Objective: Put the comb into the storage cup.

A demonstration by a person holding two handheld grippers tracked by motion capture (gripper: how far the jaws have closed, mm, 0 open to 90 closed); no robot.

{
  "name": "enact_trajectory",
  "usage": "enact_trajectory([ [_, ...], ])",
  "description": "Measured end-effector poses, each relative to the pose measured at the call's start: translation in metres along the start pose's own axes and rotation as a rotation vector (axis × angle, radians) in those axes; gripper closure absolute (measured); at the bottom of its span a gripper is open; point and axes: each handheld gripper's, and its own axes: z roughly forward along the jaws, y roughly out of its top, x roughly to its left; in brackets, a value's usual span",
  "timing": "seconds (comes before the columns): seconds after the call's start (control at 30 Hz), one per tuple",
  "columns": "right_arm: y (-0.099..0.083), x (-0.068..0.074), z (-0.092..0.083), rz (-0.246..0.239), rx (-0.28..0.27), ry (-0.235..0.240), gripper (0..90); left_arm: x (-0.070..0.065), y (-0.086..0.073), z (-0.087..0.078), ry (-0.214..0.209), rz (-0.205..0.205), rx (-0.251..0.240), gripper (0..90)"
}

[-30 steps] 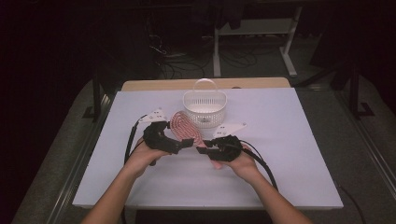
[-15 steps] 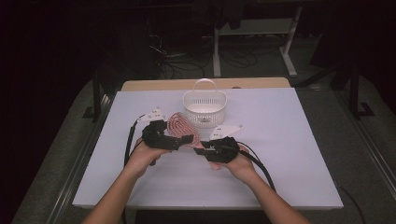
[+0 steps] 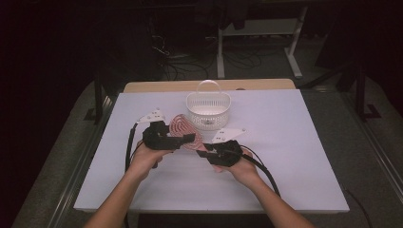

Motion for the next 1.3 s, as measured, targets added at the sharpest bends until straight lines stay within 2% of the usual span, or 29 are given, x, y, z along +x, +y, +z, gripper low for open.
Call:
enact_trajectory([
  [0.37, -0.0002, -0.0004, -0.0002, 0.002, -0.001, -0.017, 68.8, 0.0011, 0.0001, -0.0014, -0.012, -0.014, -0.002, 47.0],
  [1.3, -0.0006, 0.0027, 0.0032, -0.022, 0.013, -0.032, 68.5, 0.0019, 0.0006, -0.0023, -0.037, -0.044, -0.005, 56.2],
])
